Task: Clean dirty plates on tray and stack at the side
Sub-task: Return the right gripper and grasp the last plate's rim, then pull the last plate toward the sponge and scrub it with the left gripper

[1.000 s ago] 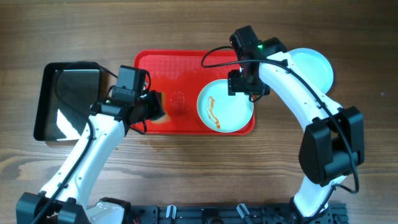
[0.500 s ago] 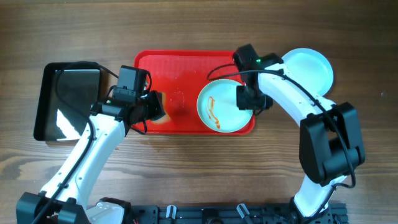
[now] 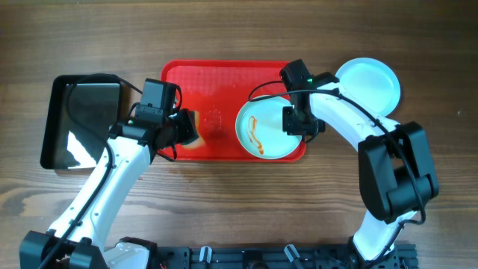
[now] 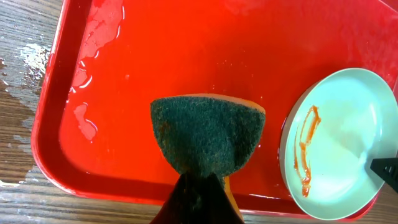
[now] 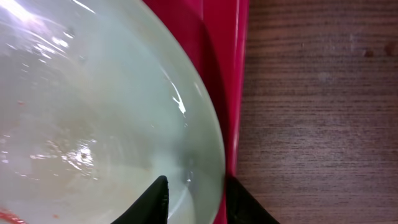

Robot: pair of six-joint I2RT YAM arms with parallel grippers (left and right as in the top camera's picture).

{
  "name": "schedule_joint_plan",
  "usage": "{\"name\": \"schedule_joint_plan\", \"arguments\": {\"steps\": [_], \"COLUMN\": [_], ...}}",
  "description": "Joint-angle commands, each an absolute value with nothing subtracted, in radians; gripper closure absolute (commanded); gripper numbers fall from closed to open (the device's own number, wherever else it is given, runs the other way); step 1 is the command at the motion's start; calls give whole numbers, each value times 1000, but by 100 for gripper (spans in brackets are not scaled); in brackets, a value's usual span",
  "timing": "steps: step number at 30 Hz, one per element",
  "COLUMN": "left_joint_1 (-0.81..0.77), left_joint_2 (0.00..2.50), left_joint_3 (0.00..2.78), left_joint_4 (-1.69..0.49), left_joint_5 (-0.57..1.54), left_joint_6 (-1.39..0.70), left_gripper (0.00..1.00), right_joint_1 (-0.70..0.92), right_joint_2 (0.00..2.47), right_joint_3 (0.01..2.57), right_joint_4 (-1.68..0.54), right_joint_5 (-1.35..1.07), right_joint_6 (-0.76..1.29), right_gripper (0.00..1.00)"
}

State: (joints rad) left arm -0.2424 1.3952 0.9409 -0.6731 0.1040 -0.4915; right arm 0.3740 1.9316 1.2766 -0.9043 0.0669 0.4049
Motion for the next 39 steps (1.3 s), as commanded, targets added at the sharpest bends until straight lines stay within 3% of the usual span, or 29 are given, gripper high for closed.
{"name": "schedule_joint_plan", "arguments": {"steps": [1,3,8,18,25,26,28,29,39], "left_joint_1": [-247,-247,-247,-247,-247,-247,-247,-247,-247], "left_joint_2": [1404,1404,1404,1404,1404,1404,1404,1404,1404], "left_joint_3": [933,933,933,933,933,933,933,933,933], "left_joint_4": [-670,-669,-669,-669,-673,-672,-669,-664,-542], "left_joint_5": [119,119,119,119,119,119,119,119,120], "left_joint_6": [-479,-479,-479,-479,-479,-479,-479,-479,-475], "left_gripper": [96,96,96,96,96,96,96,96,96], "right_joint_1": [371,371,371,379,379,379,379,379,422], "right_joint_2": [1924,1924,1924,1925,1925,1925,1927,1927,1928], "right_joint_3": [1259,1259,1305,1277,1253,1252,1246,1231,1184], "right_joint_4": [-896,-893,-893,-820,-800,-800,-785,-748,-534], "right_joint_5": [51,49,-43,-113,-25,-36,-88,-136,-256], "right_joint_6": [419,419,392,406,411,411,426,427,554], "right_gripper": [72,82,85,80,77,78,93,95,96]}}
